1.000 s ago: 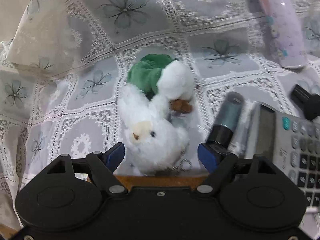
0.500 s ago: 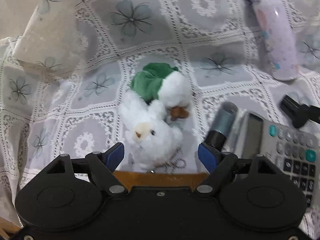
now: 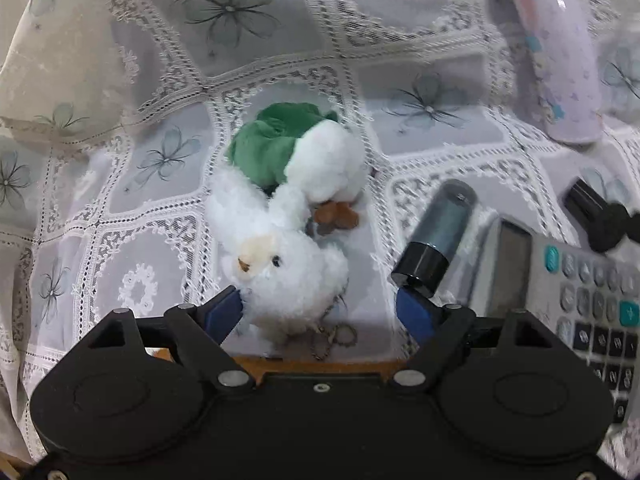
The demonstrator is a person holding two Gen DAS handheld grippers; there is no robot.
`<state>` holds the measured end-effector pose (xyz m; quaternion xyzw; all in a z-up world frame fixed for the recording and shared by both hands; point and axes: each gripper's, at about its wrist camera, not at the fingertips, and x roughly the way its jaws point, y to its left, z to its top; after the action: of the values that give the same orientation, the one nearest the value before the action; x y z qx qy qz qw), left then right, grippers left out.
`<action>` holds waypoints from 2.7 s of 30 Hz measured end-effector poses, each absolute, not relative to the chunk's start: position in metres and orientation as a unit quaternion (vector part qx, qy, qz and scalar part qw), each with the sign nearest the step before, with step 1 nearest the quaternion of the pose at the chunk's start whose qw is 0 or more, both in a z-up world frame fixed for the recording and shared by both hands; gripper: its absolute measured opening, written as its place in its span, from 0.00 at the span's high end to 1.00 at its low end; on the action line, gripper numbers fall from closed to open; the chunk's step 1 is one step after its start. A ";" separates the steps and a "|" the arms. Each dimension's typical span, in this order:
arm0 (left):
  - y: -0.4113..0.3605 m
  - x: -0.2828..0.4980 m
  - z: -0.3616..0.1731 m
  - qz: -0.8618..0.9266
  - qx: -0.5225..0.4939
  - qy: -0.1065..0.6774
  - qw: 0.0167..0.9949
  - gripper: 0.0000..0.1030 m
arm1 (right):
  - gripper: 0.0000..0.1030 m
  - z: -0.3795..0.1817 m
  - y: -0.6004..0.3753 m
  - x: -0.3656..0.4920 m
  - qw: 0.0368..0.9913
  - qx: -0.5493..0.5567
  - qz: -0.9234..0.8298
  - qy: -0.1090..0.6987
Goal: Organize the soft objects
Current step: 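Lower the open left tool around the dark glass cylinder beside the calculator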
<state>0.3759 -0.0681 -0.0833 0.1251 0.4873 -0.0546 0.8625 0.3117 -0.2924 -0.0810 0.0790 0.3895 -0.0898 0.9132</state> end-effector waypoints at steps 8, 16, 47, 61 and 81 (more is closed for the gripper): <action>-0.066 0.400 -0.084 -0.003 0.105 0.479 0.871 0.23 | 0.27 -0.084 -0.291 0.312 0.911 0.082 -0.088 0.394; -0.062 0.381 -0.052 -0.003 0.048 0.469 0.882 0.23 | 0.27 -0.077 -0.297 0.304 0.916 0.098 -0.091 0.377; -0.103 0.425 -0.080 -0.061 -0.030 0.553 0.831 0.64 | 0.26 -0.077 -0.291 0.301 0.918 0.072 -0.079 0.381; -0.090 0.429 -0.081 -0.092 -0.008 0.556 0.826 0.59 | 0.25 -0.079 -0.301 0.320 0.910 0.023 -0.133 0.391; -0.066 0.376 -0.048 -0.127 0.105 0.512 0.843 0.52 | 0.25 -0.072 -0.299 0.305 0.909 0.046 -0.129 0.394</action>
<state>0.3761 -0.0659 -0.0480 0.1047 0.5121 -0.1273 0.8430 0.3051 -0.2993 -0.0719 0.0456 0.3941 -0.1291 0.9088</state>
